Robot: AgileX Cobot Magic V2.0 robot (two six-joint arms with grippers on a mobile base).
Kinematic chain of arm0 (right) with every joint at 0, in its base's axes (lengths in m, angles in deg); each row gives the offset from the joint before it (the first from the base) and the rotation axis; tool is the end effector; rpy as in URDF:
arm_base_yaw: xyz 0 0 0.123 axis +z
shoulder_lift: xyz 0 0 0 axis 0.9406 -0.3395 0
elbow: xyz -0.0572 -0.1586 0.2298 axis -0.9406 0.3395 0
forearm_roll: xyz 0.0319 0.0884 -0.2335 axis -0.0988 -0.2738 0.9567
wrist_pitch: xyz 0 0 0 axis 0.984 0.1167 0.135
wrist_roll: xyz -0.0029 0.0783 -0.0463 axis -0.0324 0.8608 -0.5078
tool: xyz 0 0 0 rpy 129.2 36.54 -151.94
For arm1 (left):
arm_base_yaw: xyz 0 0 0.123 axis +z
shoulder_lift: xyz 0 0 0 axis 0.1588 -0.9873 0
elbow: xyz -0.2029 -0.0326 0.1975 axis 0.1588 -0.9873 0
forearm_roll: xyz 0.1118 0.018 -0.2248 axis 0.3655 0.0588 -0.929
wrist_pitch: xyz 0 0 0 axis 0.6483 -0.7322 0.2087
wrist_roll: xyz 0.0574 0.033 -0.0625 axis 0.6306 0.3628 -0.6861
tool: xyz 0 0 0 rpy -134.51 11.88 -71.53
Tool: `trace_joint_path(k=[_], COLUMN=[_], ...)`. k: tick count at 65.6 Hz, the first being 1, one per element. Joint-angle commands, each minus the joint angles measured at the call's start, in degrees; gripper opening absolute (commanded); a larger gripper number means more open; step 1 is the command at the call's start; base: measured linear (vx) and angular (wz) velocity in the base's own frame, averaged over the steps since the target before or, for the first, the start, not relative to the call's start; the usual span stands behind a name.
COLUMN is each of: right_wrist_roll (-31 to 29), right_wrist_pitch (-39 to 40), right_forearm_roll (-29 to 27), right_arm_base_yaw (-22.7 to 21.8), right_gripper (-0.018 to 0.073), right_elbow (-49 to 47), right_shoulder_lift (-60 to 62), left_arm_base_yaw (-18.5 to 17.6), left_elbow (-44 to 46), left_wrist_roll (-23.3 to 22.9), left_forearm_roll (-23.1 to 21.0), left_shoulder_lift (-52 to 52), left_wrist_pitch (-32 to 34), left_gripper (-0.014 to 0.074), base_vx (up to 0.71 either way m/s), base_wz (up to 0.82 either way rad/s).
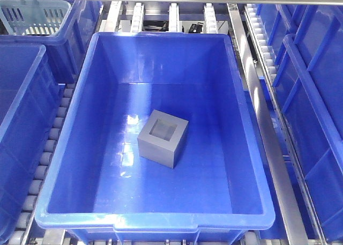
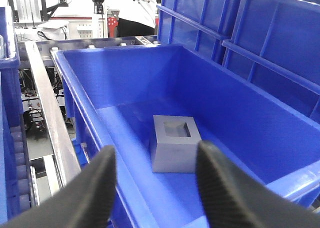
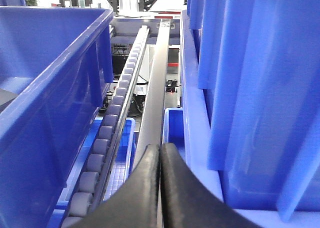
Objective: Sort gray base to blue bin
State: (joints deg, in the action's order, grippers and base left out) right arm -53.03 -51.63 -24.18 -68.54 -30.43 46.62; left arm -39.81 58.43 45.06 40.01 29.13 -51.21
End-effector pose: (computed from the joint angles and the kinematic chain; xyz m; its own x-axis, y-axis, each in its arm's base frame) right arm 0.0566 0.0008 0.1918 -0.0617 -0.0221 -0.9979 -0.0216 0.9996 -0.0208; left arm 0.0401 -0.0195 0.2917 -0.1232 -0.0611 -0.9905 0.4641 0.8787 -0.1120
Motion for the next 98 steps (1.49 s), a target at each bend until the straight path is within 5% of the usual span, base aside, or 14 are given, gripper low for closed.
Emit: trace_joint_path(k=[1, 11, 87, 98], right_wrist_roll=[-0.37, -0.37, -0.37, -0.37], right_wrist_pitch=[4.24, 4.24, 4.24, 4.24], right_forearm_roll=[0.36, 0.36, 0.36, 0.36], right_arm_base_yaw=[-0.17, -0.17, -0.17, -0.17], right_gripper=[-0.0009, -0.0009, -0.0009, -0.0009], right_elbow=[0.88, 0.88, 0.88, 0.88], right_shoulder_lift=[0.65, 0.65, 0.65, 0.65], left_arm_base_yaw=[-0.42, -0.42, -0.27, 5.4], left_elbow=[1.22, 1.22, 1.22, 1.22], left_wrist_roll=[-0.16, 1.7, 2.36, 2.93], left_forearm_roll=[0.0, 1.63, 1.59, 1.74], left_shoulder_lift=[-0.73, -0.73, -0.73, -0.71], left_wrist_pitch=[3.82, 3.0, 2.45, 2.67], left_gripper=[0.0219, -0.001, -0.0007, -0.0007], base_vx=[0.0, 0.0, 0.0, 0.0], base_wz=[0.0, 0.0, 0.0, 0.0])
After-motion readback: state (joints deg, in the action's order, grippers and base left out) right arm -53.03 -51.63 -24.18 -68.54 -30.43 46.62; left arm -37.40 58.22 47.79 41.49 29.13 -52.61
